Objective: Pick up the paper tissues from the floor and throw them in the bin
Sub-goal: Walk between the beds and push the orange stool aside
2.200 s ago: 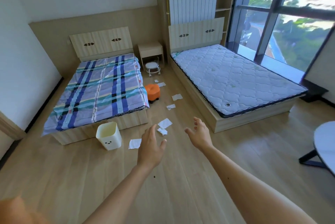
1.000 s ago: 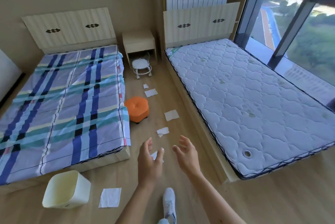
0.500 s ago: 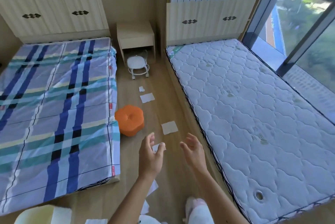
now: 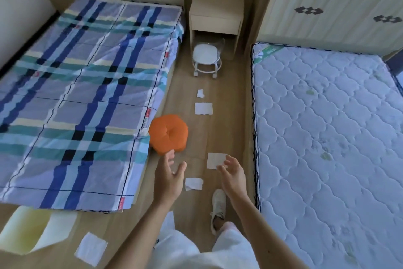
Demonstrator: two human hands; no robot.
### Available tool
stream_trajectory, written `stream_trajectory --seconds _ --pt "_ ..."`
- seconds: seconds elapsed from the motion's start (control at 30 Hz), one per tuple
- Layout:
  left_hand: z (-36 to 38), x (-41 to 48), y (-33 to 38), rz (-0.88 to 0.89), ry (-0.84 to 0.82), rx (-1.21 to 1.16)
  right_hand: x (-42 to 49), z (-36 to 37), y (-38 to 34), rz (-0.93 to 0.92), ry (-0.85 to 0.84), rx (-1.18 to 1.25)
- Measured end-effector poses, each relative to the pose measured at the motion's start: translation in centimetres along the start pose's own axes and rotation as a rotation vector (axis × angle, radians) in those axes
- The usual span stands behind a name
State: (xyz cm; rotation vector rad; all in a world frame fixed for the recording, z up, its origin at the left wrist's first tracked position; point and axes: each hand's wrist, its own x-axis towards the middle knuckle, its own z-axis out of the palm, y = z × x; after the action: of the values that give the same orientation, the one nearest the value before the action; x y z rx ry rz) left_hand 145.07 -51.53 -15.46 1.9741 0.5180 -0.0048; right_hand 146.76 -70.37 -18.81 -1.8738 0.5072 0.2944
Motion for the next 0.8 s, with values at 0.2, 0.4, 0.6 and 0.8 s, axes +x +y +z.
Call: stream_trajectory --seconds 0.2,0.4,0.6,0.8 --pt "3.0 5.6 2.8 -0.04 0.056 0.053 10.0 -0.9 -3.7 -0.014 -0.103 -0.074" --pt "4.2 11.7 3.4 -0.045 0.029 0.1 16.1 0.6 -5.1 0.018 -0.132 -0.125" --pt "5.2 19.1 2.8 -0.013 -0.052 0.128 21.4 3.3 -5.5 0.08 -0.118 -0.175" --pt "8.5 28.8 -1.3 0.028 -0.146 0.159 30.2 8.1 -4.0 0.095 -0.108 -0.241"
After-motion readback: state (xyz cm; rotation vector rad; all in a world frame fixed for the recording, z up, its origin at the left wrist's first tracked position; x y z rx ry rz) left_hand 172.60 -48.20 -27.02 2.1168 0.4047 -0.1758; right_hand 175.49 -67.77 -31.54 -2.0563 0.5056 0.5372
